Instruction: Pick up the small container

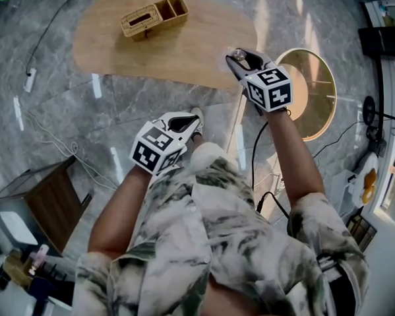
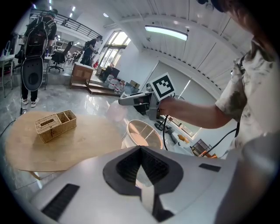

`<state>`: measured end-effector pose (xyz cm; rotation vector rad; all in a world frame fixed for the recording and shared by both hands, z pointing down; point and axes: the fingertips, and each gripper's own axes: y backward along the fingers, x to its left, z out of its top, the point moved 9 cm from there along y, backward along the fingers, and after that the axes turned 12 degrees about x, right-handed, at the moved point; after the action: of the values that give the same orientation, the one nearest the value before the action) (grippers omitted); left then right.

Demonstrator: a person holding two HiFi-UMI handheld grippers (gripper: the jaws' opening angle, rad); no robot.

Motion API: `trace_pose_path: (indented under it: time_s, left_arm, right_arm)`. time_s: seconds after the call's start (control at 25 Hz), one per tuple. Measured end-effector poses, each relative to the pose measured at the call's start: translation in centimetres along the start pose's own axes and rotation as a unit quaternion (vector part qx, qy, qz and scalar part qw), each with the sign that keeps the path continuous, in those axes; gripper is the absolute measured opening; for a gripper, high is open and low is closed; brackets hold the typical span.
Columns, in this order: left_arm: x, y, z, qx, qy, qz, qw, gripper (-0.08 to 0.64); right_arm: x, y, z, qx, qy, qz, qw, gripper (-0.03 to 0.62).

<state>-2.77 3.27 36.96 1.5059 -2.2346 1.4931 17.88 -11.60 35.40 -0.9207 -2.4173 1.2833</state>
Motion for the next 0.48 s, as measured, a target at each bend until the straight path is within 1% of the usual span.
trace_pose_path:
  time_s: [0.48]
  left_arm:
    - [0.6, -0.5, 0.9, -0.001, 0.011, 0.004, 0.9999, 0.021]
  right_arm:
    - [-1.3, -1.1, 0.2, 0.011, 0.010, 0.007, 1.000, 0.160]
